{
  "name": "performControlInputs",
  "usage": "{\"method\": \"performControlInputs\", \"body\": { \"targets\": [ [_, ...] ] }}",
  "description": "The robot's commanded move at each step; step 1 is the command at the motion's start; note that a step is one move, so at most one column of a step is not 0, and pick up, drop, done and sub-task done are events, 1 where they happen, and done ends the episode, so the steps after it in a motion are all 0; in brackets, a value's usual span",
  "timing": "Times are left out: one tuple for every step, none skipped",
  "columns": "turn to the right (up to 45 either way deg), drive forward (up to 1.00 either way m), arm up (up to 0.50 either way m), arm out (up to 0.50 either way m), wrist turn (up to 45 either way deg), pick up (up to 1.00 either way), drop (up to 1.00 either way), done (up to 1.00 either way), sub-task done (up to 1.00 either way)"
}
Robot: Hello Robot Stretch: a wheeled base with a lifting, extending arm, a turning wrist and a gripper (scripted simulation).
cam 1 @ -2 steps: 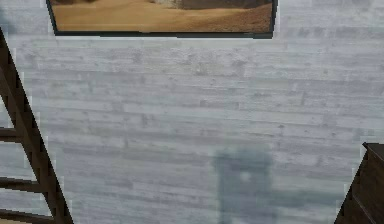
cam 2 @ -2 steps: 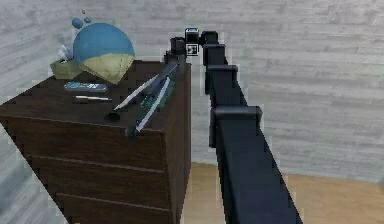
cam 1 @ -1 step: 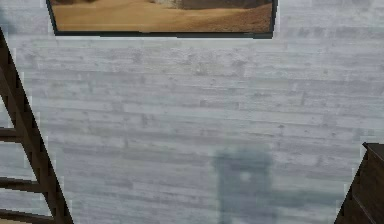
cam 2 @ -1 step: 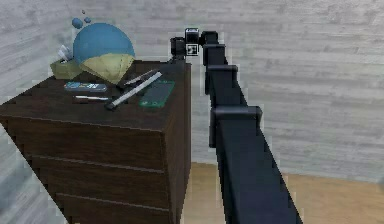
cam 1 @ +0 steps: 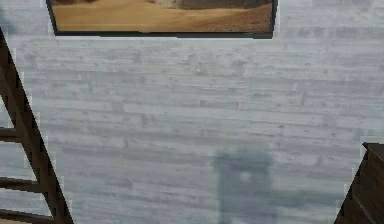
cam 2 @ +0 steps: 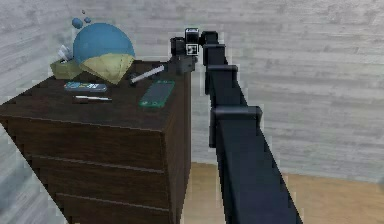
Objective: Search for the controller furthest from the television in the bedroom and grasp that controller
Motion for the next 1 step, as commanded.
{"method": "performControlInputs", "body": {
  "targets": [
    [0.0, 0.00, 0.00, 0.00, 12.0, 0.00, 0.00, 0.00, 0.00]
  ]
}}
